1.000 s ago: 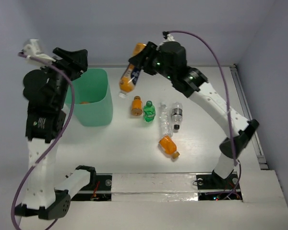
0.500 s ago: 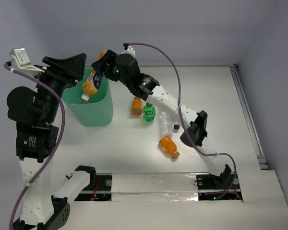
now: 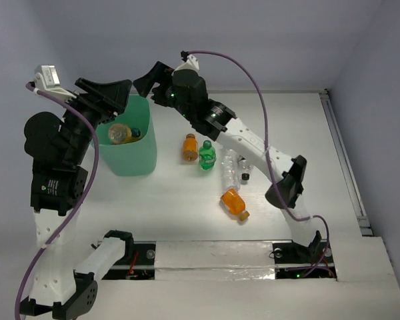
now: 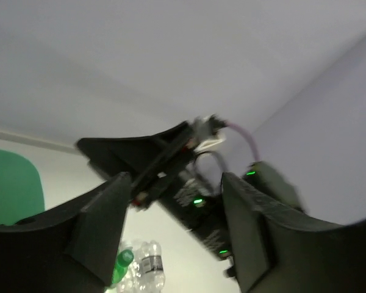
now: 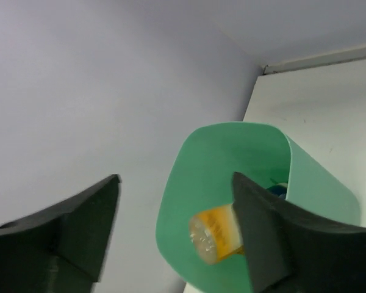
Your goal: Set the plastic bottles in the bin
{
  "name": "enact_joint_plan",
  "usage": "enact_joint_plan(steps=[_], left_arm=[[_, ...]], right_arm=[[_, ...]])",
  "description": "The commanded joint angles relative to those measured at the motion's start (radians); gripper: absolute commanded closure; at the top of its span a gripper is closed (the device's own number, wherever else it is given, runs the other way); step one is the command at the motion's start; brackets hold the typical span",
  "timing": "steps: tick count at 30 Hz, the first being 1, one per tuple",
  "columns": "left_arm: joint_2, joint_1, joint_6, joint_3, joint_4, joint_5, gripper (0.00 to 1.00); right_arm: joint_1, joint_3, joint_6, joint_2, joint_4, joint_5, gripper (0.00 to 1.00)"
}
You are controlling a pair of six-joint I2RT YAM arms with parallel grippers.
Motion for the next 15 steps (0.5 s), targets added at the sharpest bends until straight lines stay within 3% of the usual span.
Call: enact_joint_plan(steps=[1,2,3,5,6,8,9,11,13,15], left_arm=[[-0.013,0.006,0.001,-0.064,0.037,0.06,0.44],[-0.013,0.006,-0.001,-0.093,0.042,0.073,0.49],[-0.009,0.006,0.008,-0.102,0.039,0.105,0.54],[0.017,-0.027,0.03,-0.123,0.027,0.13,0.75],[0.03,-0.057,0.046,-0.131,0.008,0.12,0.82],[0.065,-0.193,0.094,-0.162,-0.012,0.065,0.94],[0.077,-0.25,0.105,-0.174,-0.022,-0.004,0.97],[0.112,-0.406,0.122,-0.215,-0.021,-0.086,0.98],[0.135,-0.474,0.12,-0.251,-0.012,-0.179,0.95],[0.174,-0.526,0.111,-0.306,0.005,-0.225,0.81]], right_arm=[[0.01,-0.078,-0.1,-0.19,0.087,0.031,0.25],[0.01,-0.136,-0.143,-0.223,0.068,0.039,0.36],[0.01,-0.187,-0.164,-0.261,0.05,0.05,0.67],[0.01,-0.343,-0.21,-0.417,0.034,0.068,0.89],[0.001,-0.553,-0.215,-0.48,0.047,0.071,1.0],[-0.03,-0.78,-0.207,-0.673,0.091,0.048,1.0],[-0.069,-0.982,-0.195,-0.732,0.097,0.039,1.0],[-0.126,-1.153,-0.154,-0.892,0.082,-0.002,1.0],[-0.228,-1.354,-0.148,-0.988,0.059,-0.079,1.0],[-0.295,-1.44,-0.155,-1.086,0.012,-0.09,1.0]])
